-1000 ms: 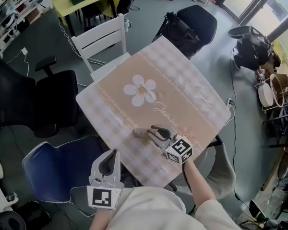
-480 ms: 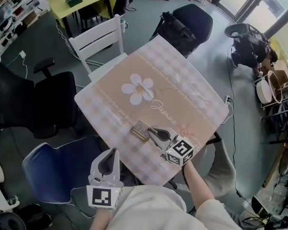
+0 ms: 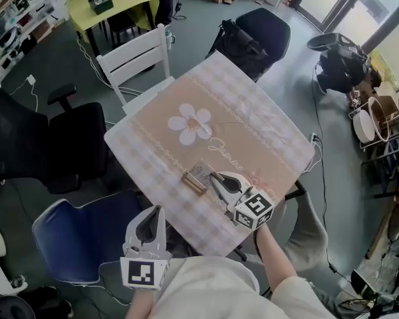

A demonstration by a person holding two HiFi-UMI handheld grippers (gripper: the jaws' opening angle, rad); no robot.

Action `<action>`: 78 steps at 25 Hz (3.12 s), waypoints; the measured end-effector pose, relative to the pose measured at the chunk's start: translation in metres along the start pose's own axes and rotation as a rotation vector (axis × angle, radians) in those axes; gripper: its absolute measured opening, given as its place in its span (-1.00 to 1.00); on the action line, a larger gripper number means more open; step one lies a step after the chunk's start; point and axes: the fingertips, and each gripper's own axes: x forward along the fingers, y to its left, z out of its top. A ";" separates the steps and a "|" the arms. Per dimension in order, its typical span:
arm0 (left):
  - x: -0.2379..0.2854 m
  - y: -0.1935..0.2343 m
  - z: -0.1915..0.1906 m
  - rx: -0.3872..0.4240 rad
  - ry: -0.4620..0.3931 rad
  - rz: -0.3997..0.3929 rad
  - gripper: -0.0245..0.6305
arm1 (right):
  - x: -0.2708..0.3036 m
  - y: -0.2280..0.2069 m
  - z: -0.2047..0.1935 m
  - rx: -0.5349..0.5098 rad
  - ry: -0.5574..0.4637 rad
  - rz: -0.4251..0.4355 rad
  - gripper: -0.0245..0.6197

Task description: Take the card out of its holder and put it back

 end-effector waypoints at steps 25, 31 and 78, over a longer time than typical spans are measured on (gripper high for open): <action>-0.011 -0.015 0.006 0.050 -0.045 -0.104 -0.92 | -0.117 0.050 0.073 0.036 -0.227 -0.414 -0.87; -0.016 -0.016 0.006 0.059 -0.053 -0.118 -0.92 | -0.140 0.069 0.058 0.052 -0.208 -0.460 -0.87; -0.019 -0.032 0.002 0.079 -0.003 -0.162 -0.93 | -0.140 0.095 0.042 0.040 -0.190 -0.420 -0.87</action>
